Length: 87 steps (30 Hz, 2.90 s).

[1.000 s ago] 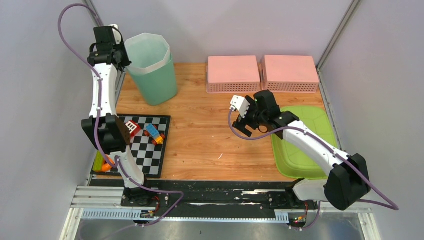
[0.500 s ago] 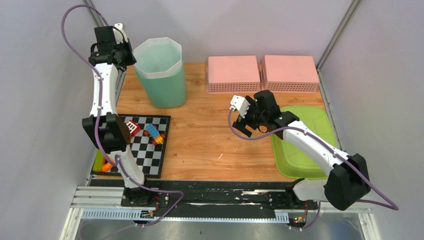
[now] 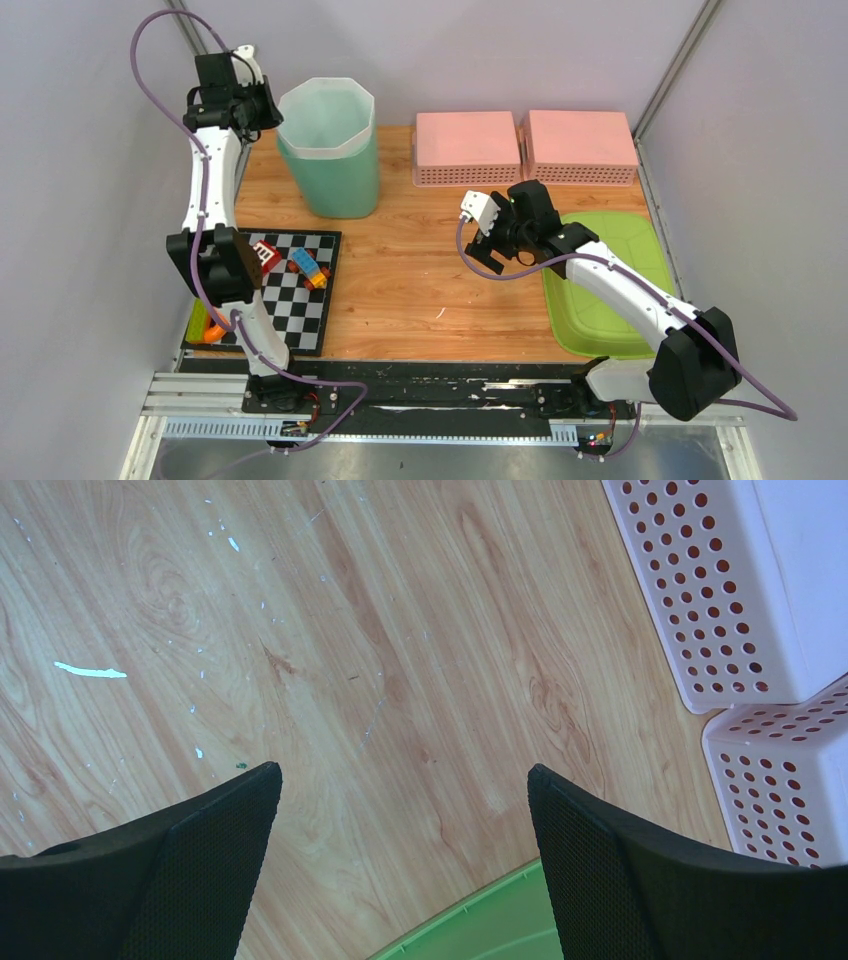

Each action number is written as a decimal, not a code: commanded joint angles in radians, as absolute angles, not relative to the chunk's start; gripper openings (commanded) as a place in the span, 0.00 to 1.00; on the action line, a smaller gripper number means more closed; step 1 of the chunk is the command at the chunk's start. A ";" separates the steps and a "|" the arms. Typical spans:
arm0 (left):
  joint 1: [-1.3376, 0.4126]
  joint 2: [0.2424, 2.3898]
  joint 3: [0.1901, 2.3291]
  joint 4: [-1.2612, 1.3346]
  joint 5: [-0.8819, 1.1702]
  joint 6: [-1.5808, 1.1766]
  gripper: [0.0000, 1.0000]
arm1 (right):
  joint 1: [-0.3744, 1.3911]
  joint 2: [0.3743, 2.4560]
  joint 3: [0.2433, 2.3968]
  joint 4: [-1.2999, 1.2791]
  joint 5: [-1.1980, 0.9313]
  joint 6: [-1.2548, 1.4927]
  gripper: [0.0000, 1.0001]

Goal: Turn the large container upside down

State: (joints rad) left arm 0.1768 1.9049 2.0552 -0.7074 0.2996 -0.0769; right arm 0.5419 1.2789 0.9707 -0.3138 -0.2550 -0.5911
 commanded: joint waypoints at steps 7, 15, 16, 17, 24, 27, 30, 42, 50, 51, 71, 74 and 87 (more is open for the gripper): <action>0.094 1.917 2.026 -0.703 0.331 -0.100 0.00 | 0.554 1.273 0.960 -0.317 -0.273 -0.591 0.95; 0.089 1.902 1.995 -0.712 0.360 -0.136 0.00 | 0.556 1.273 0.958 -0.317 -0.274 -0.593 0.95; 0.089 1.895 1.986 -0.712 0.364 -0.141 0.00 | 0.555 1.276 0.960 -0.316 -0.274 -0.593 0.95; 0.087 1.889 1.977 -0.712 0.367 -0.146 0.00 | 0.555 1.276 0.960 -0.316 -0.275 -0.593 0.95; 0.077 1.853 1.933 -0.708 0.366 -0.178 0.00 | 0.555 1.278 0.960 -0.315 -0.272 -0.591 0.95; 0.068 1.847 1.920 -0.702 0.366 -0.197 0.00 | 0.554 1.278 0.960 -0.316 -0.272 -0.591 0.94; 0.061 1.848 1.907 -0.692 0.374 -0.218 0.00 | 0.555 1.278 0.960 -0.316 -0.269 -0.592 0.95; 0.050 1.810 1.853 -0.659 0.412 -0.276 0.00 | 0.555 1.285 0.962 -0.315 -0.270 -0.594 0.95; 0.025 1.798 1.820 -0.660 0.412 -0.276 0.00 | 0.555 1.284 0.961 -0.316 -0.268 -0.593 0.95; 0.024 1.796 1.818 -0.659 0.415 -0.279 0.00 | 0.554 1.284 0.962 -0.315 -0.268 -0.594 0.95; 0.010 1.658 1.729 -0.670 0.333 -0.291 0.00 | 0.555 1.279 0.962 -0.316 -0.265 -0.595 0.95; -0.012 1.643 1.713 -0.667 0.348 -0.296 0.00 | 0.554 1.277 0.964 -0.316 -0.262 -0.595 0.95; -0.087 1.597 1.640 -0.697 0.398 -0.280 0.00 | 0.552 1.224 1.091 -0.398 -0.260 -0.595 0.95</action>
State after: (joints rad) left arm -0.0422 1.6360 1.6920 -0.6128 0.3408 -0.2619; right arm 0.5419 1.2667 0.9970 -0.3397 -0.2539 -0.5961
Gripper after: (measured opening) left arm 0.008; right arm 0.950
